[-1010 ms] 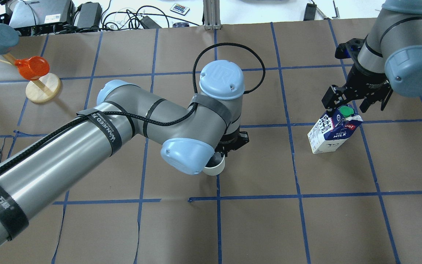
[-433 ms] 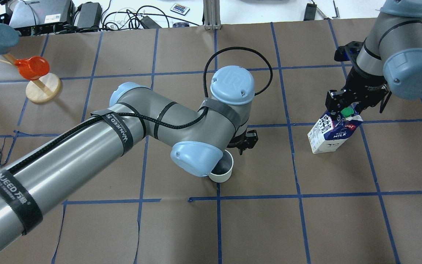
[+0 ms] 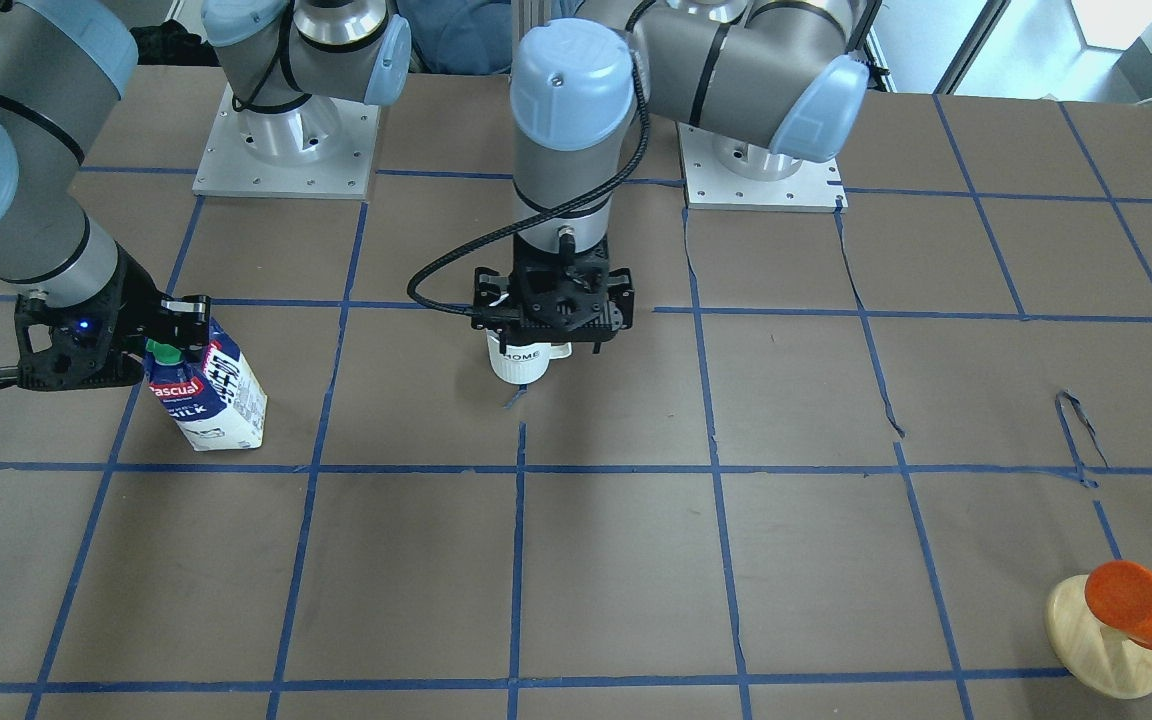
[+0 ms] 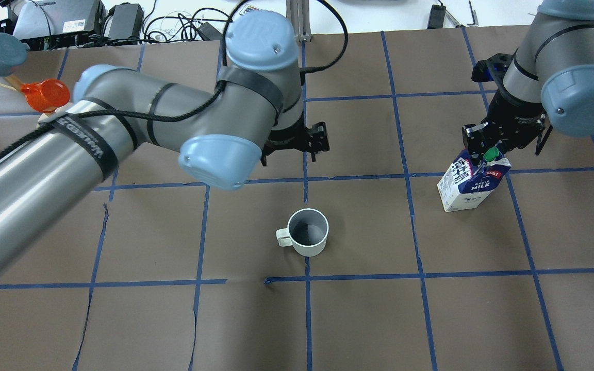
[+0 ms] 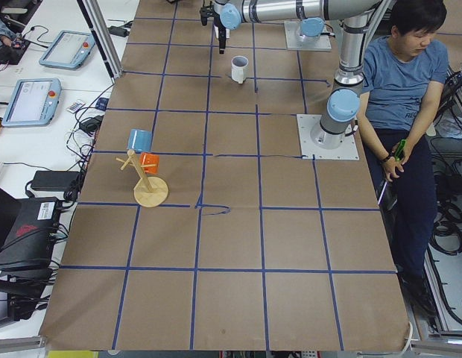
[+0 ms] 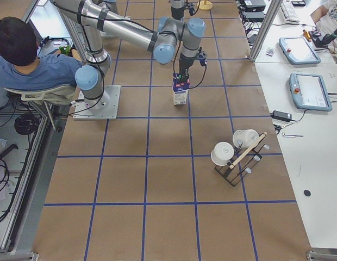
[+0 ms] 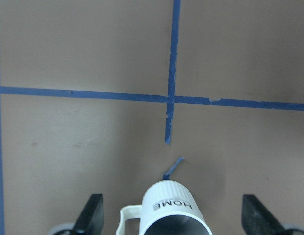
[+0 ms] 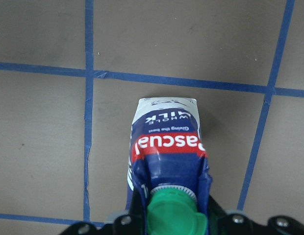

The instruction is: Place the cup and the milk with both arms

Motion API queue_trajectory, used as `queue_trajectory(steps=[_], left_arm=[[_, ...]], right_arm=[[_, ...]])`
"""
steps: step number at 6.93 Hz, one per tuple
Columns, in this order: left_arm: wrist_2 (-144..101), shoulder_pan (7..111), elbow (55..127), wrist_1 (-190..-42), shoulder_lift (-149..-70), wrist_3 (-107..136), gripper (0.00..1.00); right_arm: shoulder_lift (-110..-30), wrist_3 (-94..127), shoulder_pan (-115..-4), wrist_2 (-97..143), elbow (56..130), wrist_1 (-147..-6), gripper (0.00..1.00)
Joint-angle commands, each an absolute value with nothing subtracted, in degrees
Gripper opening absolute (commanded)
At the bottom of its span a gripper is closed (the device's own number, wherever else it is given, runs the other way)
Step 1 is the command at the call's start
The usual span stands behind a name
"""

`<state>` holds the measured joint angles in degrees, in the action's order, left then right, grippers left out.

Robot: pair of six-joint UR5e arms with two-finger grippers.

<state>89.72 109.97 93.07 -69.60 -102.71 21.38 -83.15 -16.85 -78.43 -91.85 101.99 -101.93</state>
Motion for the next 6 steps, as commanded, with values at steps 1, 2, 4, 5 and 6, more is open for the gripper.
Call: queue_trajectory(steps=[1, 2, 4, 5, 6], left_arm=[[89.6, 101.7, 90.0, -80.0, -96.5, 8.9, 1.0], [89.4, 99.2, 89.5, -84.5, -93.4, 6.8, 1.0], [89.8, 93.8, 90.3, -85.5, -89.2, 6.4, 1.0], [89.7, 91.6, 91.1, -85.5, -88.6, 4.1, 1.0], [90.1, 90.7, 91.7, -85.6, -87.9, 2.0, 1.0]], right_arm=[[-83.3, -11.6, -79.0, -89.2, 98.5, -101.0, 0.16], [-83.4, -8.2, -79.7, -86.6, 98.1, -100.7, 0.16], [-83.4, 0.6, -85.7, -86.4, 98.1, -100.7, 0.16], [-83.5, 3.7, -89.4, -86.5, 98.3, -100.5, 0.17], [-83.5, 5.9, -93.6, -86.5, 98.5, -100.4, 0.18]])
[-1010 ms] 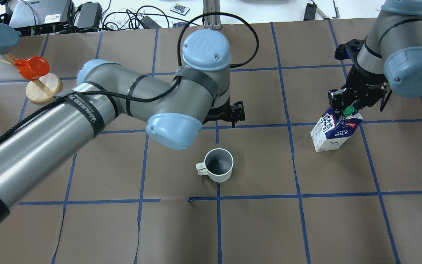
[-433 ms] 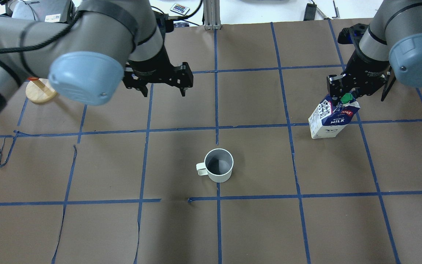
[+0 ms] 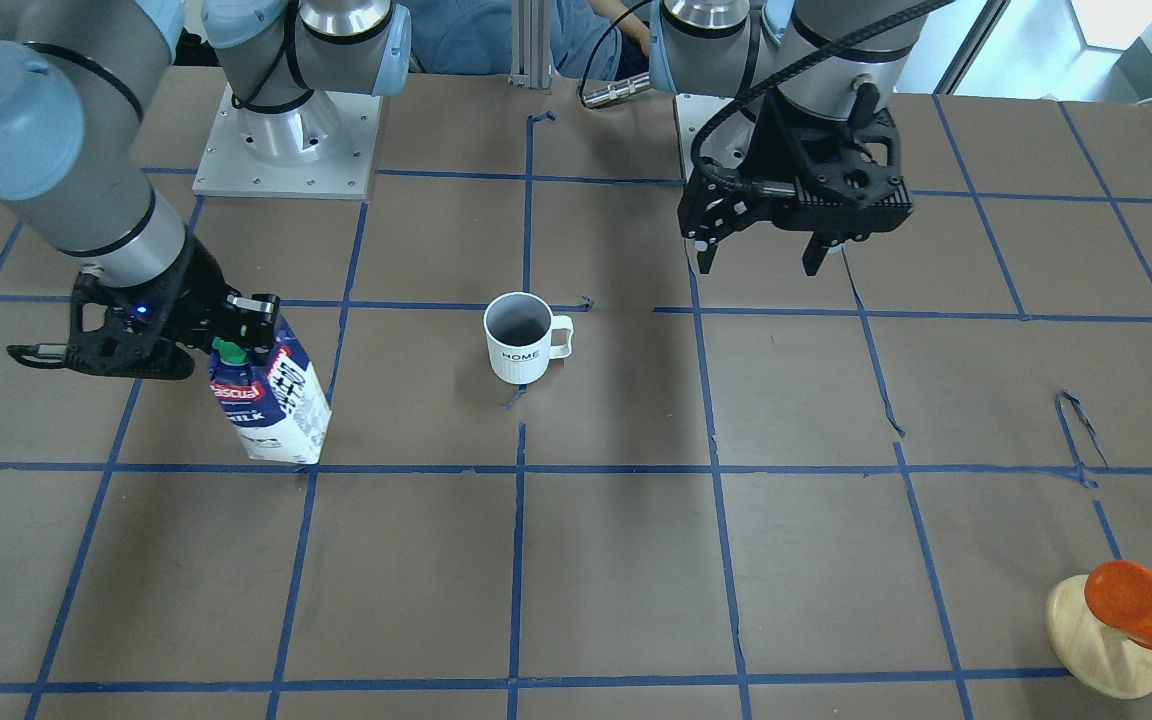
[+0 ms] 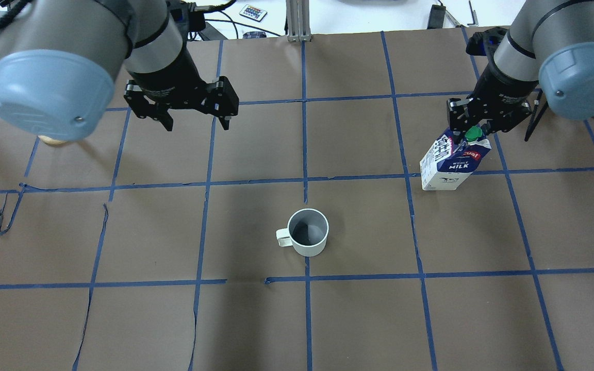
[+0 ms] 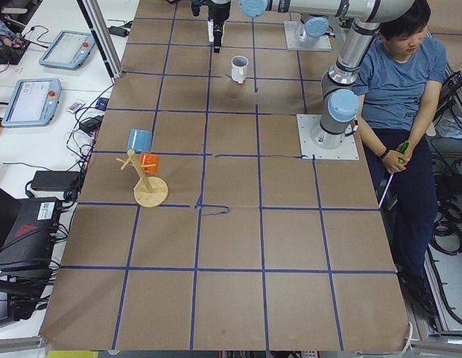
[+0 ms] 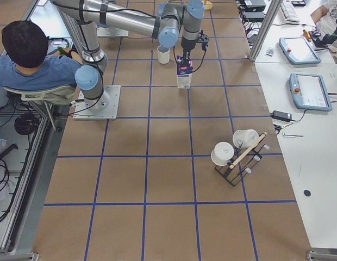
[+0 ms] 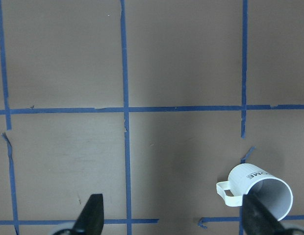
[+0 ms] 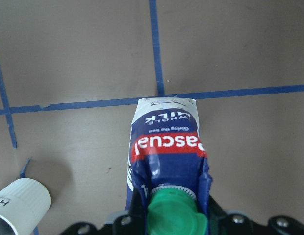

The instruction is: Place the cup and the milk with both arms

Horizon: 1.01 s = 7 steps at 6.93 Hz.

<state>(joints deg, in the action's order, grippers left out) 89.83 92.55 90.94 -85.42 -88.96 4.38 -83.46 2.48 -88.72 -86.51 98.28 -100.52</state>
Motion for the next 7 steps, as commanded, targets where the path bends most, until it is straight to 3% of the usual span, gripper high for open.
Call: queue_trajectory(steps=[1, 7], left_arm=[[89.7, 89.7, 91.8, -85.3, -87.9, 1.4, 1.0], [89.0, 87.0, 91.6, -85.0, -88.4, 1.5, 1.0]], right_arm=[[-83.7, 6.5, -96.6, -86.6, 99.0, -100.0, 0.19], [-83.2, 10.9, -104.3, -83.3, 101.5, -100.5, 0.22]])
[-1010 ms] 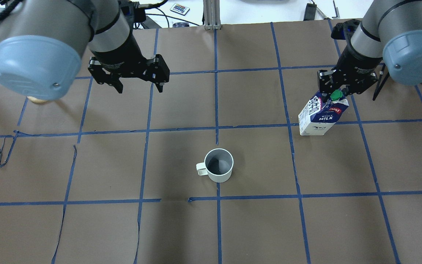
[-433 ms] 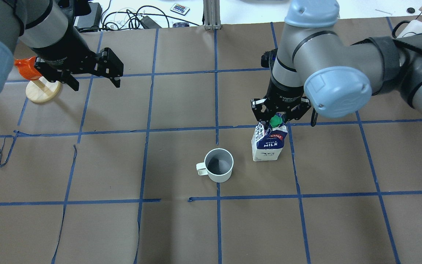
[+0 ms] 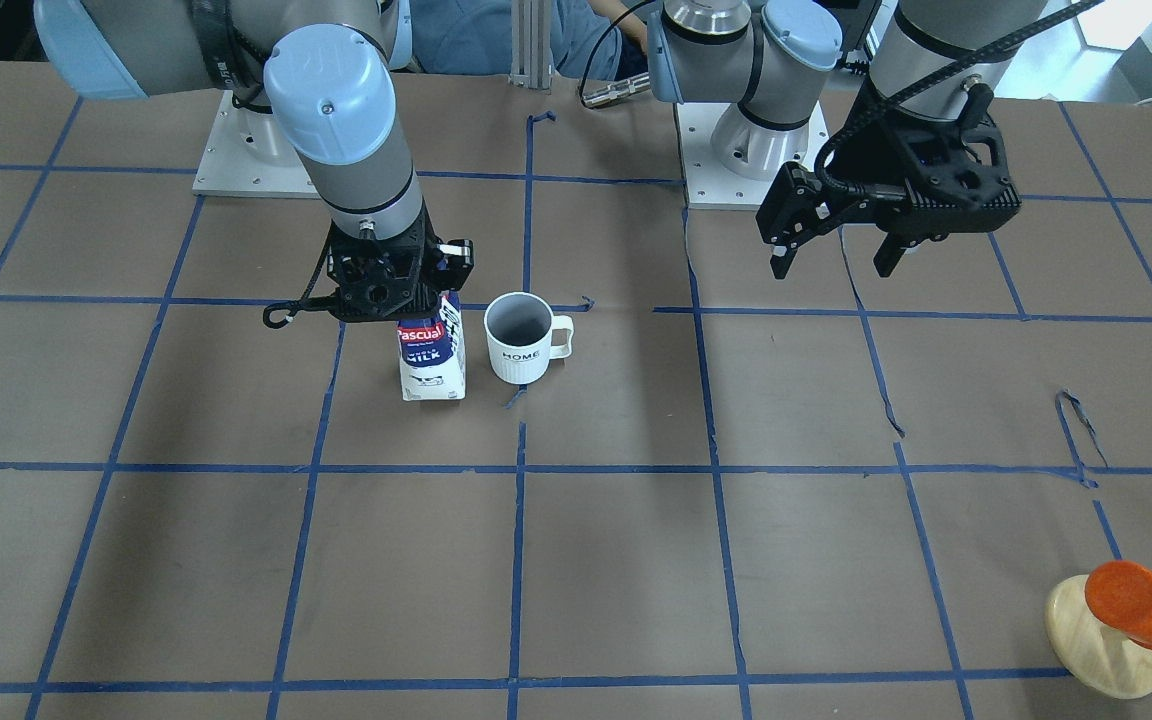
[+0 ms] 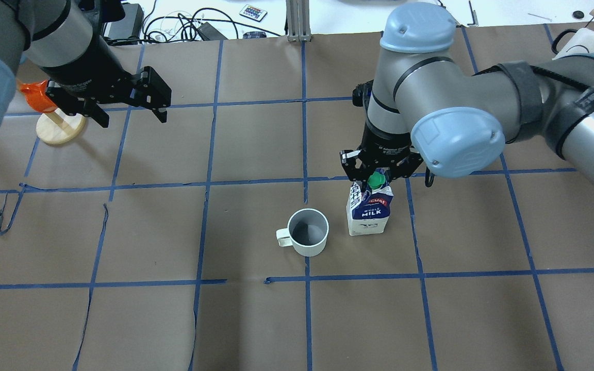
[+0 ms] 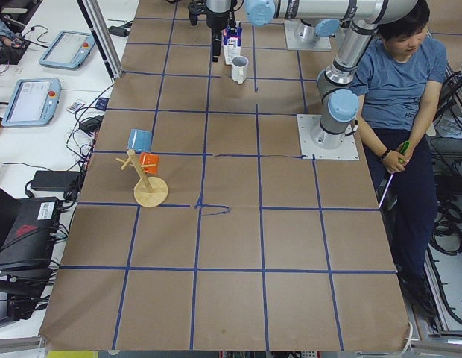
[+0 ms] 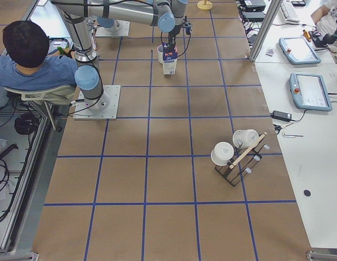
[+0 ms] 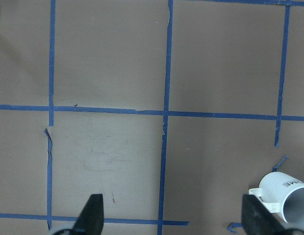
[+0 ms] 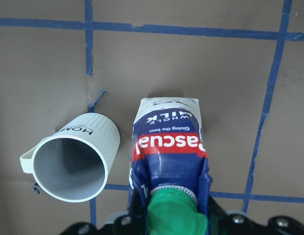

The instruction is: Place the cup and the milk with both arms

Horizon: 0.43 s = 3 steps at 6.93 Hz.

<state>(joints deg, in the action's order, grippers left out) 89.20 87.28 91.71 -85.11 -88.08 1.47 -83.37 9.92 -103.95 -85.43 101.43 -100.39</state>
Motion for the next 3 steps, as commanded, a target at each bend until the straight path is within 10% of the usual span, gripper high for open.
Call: queue_trajectory(steps=[1, 3], left_arm=[[89.0, 87.0, 91.4, -84.8, -88.6, 1.5, 1.0], [89.3, 87.2, 91.1, -85.3, -88.2, 2.1, 1.0]], right_arm=[[-83.2, 12.3, -104.3, -82.5, 101.4, -100.6, 0.24], [-83.1, 12.1, -104.3, -82.4, 101.9, -100.7, 0.32]])
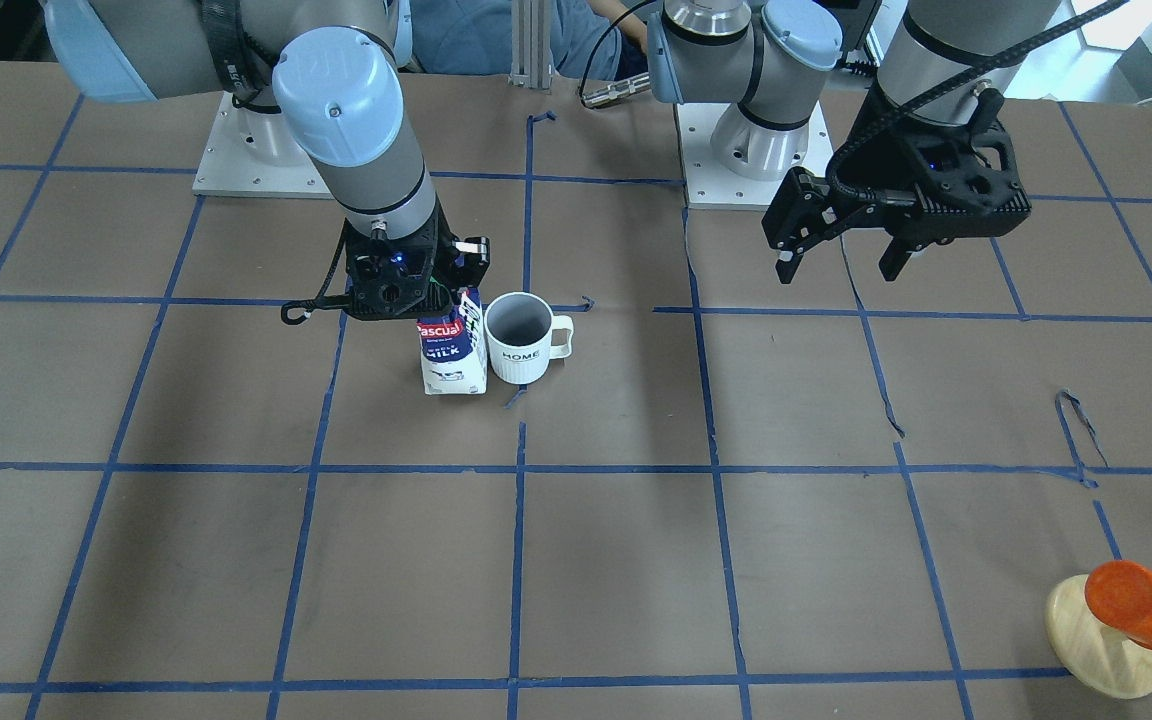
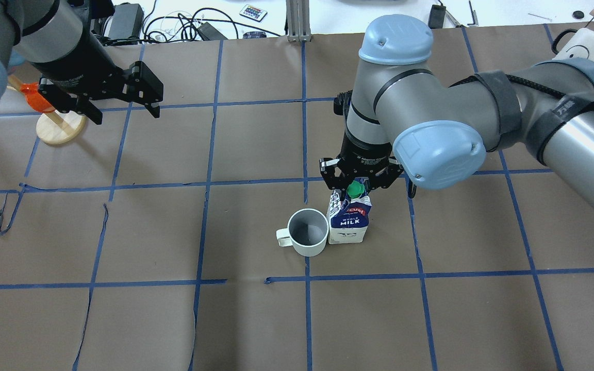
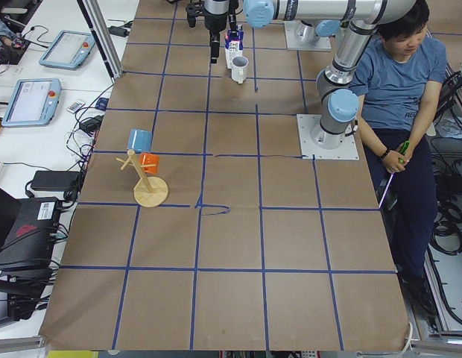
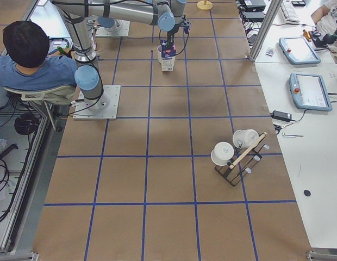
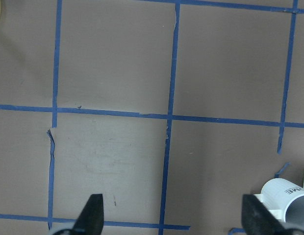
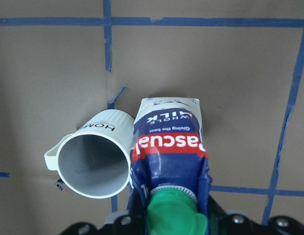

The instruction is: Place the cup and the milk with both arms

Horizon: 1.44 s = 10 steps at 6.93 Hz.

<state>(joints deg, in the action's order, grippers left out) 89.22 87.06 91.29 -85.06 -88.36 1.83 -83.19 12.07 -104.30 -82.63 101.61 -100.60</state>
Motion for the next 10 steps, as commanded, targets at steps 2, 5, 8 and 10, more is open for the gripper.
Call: queue_trajectory(steps=[2, 5, 8, 10], left_arm=[[89.1, 87.1, 91.3, -85.3, -88.4, 2.1, 1.0], [89.4, 87.1, 91.4, -85.3, -88.3, 2.2, 1.0], [89.3, 87.1, 91.6, -85.3, -88.4, 2.1, 1.0], [89.3, 87.4, 91.5, -85.3, -88.0, 2.1, 1.0]], right_arm=[[-83.1, 11.9, -104.3, -82.9, 102.0, -100.6, 0.72], [-83.4, 11.6, -103.6, -83.6, 100.7, -100.7, 1.0], [-84.4, 11.1, -99.3, -89.5, 91.5, -98.2, 1.0], [-86.6, 9.2, -95.0, -89.3, 89.9, -94.2, 1.0]])
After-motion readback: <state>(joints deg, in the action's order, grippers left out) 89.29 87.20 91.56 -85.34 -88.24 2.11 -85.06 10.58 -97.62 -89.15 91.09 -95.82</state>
